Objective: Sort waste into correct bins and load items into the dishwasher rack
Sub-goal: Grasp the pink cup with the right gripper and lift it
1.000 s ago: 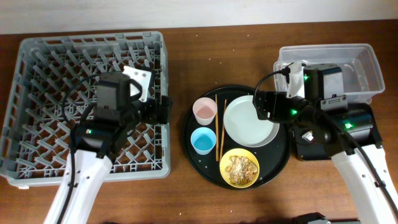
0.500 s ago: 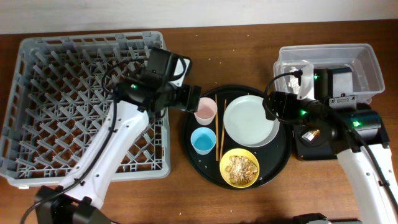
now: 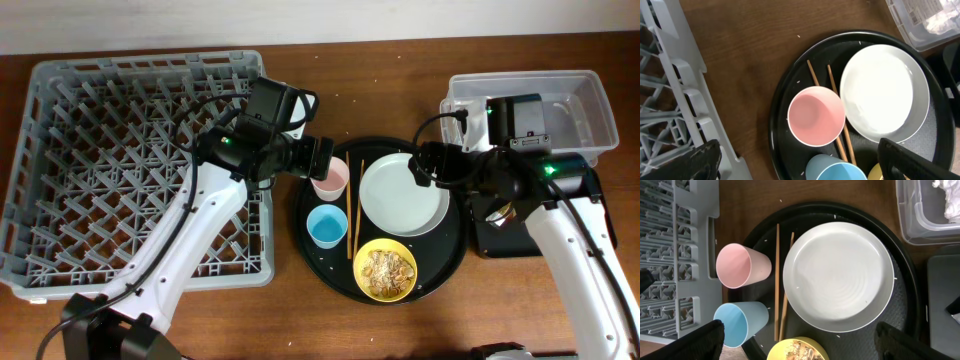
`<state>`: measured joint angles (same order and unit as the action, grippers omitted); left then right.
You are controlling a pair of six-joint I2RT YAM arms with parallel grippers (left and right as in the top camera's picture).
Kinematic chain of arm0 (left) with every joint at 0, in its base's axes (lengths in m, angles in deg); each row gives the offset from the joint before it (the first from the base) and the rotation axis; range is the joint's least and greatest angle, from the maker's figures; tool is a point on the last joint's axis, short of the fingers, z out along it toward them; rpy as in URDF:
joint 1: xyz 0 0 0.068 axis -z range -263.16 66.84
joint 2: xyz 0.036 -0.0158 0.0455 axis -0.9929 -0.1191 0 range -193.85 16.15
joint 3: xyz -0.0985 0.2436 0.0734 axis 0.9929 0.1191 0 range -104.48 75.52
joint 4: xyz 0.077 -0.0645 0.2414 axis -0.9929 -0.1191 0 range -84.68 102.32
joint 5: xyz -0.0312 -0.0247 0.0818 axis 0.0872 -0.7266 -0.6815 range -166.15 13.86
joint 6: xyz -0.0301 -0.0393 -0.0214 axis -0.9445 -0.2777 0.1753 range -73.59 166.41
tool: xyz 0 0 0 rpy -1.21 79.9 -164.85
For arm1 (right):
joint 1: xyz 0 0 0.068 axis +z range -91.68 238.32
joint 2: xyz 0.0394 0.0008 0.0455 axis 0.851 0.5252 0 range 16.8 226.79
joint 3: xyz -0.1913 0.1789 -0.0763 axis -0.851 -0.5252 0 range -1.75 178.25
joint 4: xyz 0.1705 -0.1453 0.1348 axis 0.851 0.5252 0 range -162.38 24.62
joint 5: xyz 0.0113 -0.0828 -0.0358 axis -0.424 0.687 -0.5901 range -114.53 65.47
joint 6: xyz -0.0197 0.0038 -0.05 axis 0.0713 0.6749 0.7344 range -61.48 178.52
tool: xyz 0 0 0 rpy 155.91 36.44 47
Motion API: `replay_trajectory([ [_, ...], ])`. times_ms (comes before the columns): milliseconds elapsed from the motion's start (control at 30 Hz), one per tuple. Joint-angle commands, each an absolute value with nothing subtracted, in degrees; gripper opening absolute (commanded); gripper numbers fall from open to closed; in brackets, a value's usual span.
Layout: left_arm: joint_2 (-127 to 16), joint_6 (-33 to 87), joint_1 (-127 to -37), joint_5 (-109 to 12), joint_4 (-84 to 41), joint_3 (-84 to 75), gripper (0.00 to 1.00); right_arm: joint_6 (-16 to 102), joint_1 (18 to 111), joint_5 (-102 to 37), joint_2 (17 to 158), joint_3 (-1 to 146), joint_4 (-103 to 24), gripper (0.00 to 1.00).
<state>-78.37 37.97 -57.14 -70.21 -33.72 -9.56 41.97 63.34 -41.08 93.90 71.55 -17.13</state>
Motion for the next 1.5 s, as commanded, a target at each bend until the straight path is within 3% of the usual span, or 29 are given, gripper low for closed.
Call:
replay_trajectory([
  [0,-79.6,34.8,-57.0,-70.0,-33.6,-11.0,0.99,41.6,63.2,-42.1,94.0,72.5,-17.4,0.96],
  [233,-80.6,30.7,-58.2,-71.0,-34.0,-11.0,0.94,38.8,67.8,-41.9,94.9,72.5,-25.2,0.91],
  [433,-80.1,28.7,-66.3,-69.8,-39.8,-11.0,0.94,33.4,77.2,-40.4,108.8,72.5,-36.7,0.68],
  [633,-80.2,31.6,-71.5,-64.7,-40.1,-11.0,0.94,32.5,79.3,-40.4,119.2,72.5,-40.9,0.56],
  [900,-80.2,33.0,-72.9,-64.5,-40.1,-11.0,0.94,31.4,82.1,-38.6,123.6,72.5,-42.7,0.43],
  [1067,-80.2,33.0,-72.9,-64.5,-40.1,-10.9,0.94,31.0,82.4,-37.3,123.7,72.5,-42.1,0.21],
  [1467,-80.2,33.0,-72.8,-64.5,-40.1,-10.9,0.94,31.0,82.2,-37.8,123.6,72.5,-41.1,0.04],
])
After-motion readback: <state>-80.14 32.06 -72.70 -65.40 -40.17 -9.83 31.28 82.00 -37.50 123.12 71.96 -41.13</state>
